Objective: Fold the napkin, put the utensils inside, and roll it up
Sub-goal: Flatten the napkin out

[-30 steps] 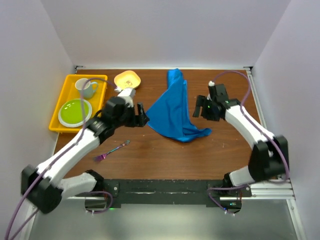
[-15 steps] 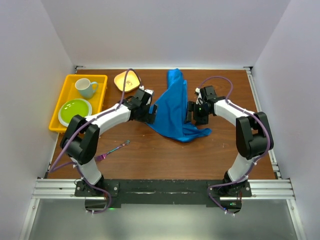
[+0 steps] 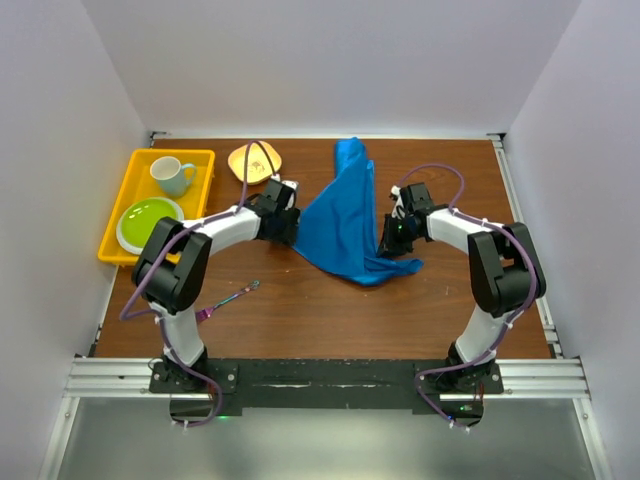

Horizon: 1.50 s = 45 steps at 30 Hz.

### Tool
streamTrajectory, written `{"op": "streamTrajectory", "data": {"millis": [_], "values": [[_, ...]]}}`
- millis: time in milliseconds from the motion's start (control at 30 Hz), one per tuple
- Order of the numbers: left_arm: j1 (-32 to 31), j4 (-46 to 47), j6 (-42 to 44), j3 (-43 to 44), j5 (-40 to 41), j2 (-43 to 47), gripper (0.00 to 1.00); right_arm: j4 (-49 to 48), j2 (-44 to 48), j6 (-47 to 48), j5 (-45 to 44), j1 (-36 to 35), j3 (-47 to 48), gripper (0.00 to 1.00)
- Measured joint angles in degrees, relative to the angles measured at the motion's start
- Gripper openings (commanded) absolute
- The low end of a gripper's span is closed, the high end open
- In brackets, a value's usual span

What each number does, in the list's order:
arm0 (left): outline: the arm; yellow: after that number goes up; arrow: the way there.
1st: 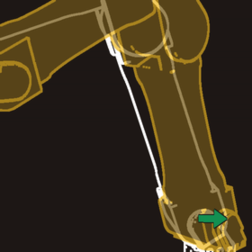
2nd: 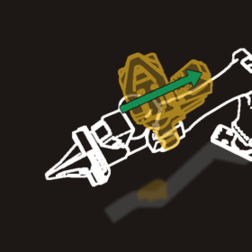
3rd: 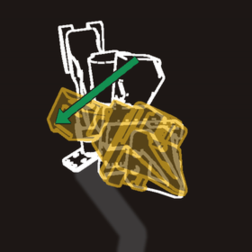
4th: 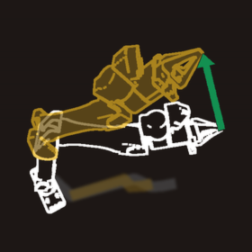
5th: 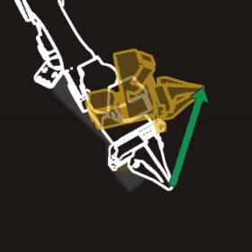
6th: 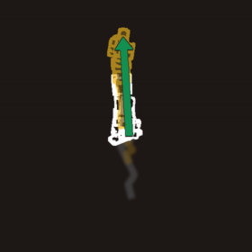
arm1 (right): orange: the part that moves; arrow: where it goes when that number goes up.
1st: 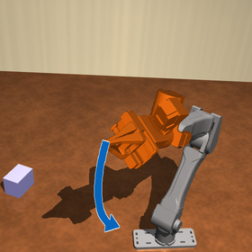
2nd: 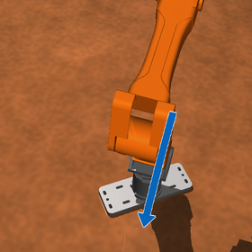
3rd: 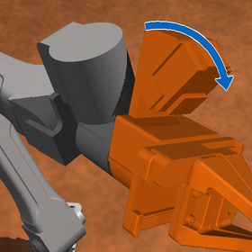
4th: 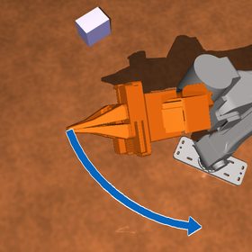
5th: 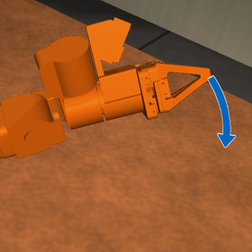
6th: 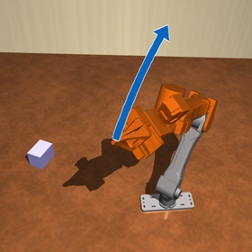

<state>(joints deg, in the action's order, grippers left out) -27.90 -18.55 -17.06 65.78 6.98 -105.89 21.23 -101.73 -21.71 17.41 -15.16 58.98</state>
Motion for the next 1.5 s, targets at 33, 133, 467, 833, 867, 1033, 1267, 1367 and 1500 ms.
{"op": "streamTrajectory", "data": {"millis": [33,133,467,833,867,1033,1267,1367,1500], "values": [[0.4,0.9,-0.2,0.0,-0.4,0.0,0.38,-0.3,0.0,-0.3,-0.1,0.0,-0.3,0.0],[0.9,1.7,-0.2,0.2,-0.9,0.0,0.0,-0.3,0.5,-1.3,-2.4,0.0,-0.4,0.0],[0.8,1.7,-6.4,-7.7,4.0,9.6,0.0,3.2,10.4,-5.9,-24.5,0.2,-1.2,0.0],[-3.5,3.4,-19.3,-36.1,-7.8,41.6,0.59,5.8,23.6,-11.5,-42.7,0.4,-9.0,0.14],[-3.8,3.3,-19.9,-37.5,-9.3,43.3,0.67,5.9,24.0,-11.5,-43.9,0.6,-9.1,0.34],[-4.5,-0.5,-20.2,-37.2,-12.5,50.0,0.84,5.7,16.1,-6.2,-44.4,1.9,-2.8,0.79],[-4.5,-0.4,-18.7,-22.5,-11.9,44.2,0.71,3.7,-5.4,1.2,-35.7,2.0,20.7,0.78],[-4.5,3.5,-18.0,-16.8,-13.1,36.6,0.67,2.5,-13.5,3.0,-32.6,2.0,28.7,0.66],[-4.5,8.6,-17.7,-14.1,-15.0,27.4,0.61,2.1,-21.5,5.0,-30.6,2.0,35.0,0.55]]}}
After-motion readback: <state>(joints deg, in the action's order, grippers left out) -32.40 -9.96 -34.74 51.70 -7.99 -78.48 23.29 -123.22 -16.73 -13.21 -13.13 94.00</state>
